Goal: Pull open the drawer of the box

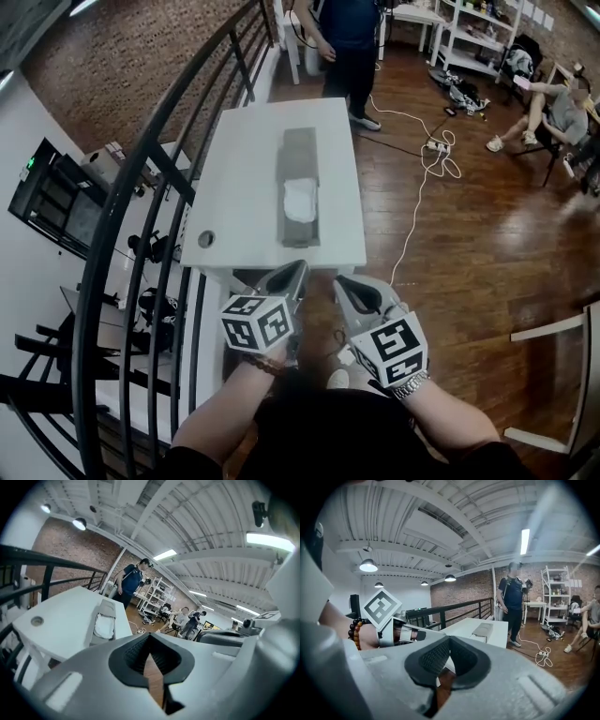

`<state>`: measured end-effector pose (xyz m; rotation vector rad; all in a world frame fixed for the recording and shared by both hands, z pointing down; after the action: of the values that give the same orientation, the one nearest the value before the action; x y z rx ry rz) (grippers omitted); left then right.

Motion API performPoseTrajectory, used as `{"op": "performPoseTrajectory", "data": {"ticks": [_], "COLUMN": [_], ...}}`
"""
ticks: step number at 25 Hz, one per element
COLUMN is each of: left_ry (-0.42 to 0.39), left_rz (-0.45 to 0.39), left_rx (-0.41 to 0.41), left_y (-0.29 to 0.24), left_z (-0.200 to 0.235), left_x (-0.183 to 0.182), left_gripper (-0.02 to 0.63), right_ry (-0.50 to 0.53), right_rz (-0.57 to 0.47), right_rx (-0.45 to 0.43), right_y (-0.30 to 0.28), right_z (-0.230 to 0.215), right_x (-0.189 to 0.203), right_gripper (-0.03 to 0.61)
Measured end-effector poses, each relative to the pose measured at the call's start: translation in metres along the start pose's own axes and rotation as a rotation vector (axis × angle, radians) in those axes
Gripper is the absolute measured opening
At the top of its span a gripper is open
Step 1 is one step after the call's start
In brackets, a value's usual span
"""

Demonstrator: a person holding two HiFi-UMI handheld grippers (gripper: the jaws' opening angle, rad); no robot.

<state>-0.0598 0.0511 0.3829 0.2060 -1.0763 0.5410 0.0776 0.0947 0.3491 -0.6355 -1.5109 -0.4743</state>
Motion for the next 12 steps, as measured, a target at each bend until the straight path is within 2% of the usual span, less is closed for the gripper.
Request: {"op": "performPoseTrajectory", "data": {"ticks": [7, 12], "left_ry": [-0.193, -0.257], "left_rz": [0.023, 0.040], "left_rx": [0.080, 0.116], "left_y": [0.022, 0.041], "left_z": [-0.023, -0.025], "left_x": [-0.013, -0.019], "left_gripper": [0.012, 0.014], "right_ry": [-0.011, -0.015], "right_rz": [-0.031, -0.046], "right_rx": [0.025, 0.043], "right_y": [0.001, -0.003], "right_z": [0.015, 0.031], "right_x": [-0.009, -0.016], "right_gripper": [-0.009, -0.009]}}
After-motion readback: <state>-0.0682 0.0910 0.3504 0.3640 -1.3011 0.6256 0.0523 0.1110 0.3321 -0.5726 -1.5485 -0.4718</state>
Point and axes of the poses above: the fingertips, and each gripper's own axes: y backward along the fingers, z to its left, x out of its underside, the point moved 7 cm from there along y, backward along the fingers, and after that the axes turned 13 degrees about -z, right-handed, at the moved point
